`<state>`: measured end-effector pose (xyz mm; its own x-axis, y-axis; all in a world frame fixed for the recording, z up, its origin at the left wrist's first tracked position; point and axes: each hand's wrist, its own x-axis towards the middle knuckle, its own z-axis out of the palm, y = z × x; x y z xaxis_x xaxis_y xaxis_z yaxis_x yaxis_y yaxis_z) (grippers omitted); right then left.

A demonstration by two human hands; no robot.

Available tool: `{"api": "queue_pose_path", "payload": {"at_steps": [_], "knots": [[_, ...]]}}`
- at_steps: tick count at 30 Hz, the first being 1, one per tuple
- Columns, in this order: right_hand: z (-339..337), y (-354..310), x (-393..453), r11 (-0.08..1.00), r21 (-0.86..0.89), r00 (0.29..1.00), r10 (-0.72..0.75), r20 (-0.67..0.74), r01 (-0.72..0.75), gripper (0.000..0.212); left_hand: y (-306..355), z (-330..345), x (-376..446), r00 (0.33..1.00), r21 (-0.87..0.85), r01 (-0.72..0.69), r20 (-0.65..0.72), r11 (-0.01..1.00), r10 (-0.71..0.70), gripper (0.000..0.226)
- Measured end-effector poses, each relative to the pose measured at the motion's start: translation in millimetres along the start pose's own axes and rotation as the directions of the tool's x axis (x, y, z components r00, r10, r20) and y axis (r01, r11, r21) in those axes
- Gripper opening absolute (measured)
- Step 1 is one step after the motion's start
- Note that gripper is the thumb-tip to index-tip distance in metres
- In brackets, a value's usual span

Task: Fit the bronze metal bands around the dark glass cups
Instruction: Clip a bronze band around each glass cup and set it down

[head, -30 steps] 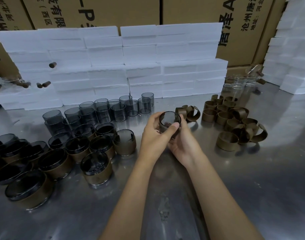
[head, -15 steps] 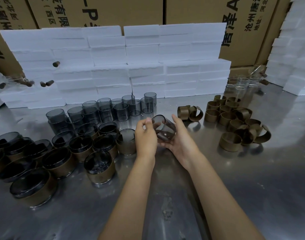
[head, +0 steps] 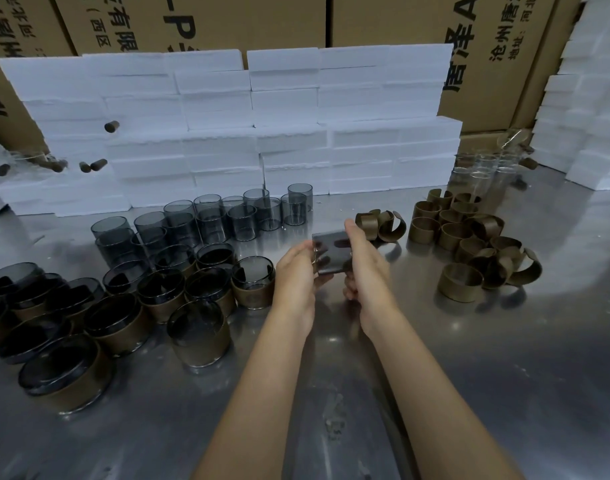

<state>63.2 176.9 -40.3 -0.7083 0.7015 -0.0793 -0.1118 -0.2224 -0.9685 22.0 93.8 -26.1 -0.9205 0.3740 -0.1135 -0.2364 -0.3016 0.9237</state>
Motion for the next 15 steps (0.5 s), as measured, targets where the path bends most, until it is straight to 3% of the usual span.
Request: {"api": "queue_pose_path", "payload": {"at_steps": [5,9,15], "knots": [[1.6,3.0,0.7,0.977,-0.104,0.976,-0.196,-0.095,0.186,0.058,1.3,7.4,-6.3,0.994,-0.083,0.044,0.101,0.996,-0.035,0.049],[1.3,6.6,3.9,0.933,-0.195,0.940,-0.327,-0.097,0.304,0.042,-0.9,6.6,-5.3,0.990,-0.149,0.084,0.126,0.985,-0.066,0.040],[3.6,12.7,6.9,0.845,-0.385,0.914,-0.406,-0.012,0.370,0.031,-5.7,-3.3,2.3,0.986,-0.216,0.150,0.105,0.965,-0.130,0.062]]}}
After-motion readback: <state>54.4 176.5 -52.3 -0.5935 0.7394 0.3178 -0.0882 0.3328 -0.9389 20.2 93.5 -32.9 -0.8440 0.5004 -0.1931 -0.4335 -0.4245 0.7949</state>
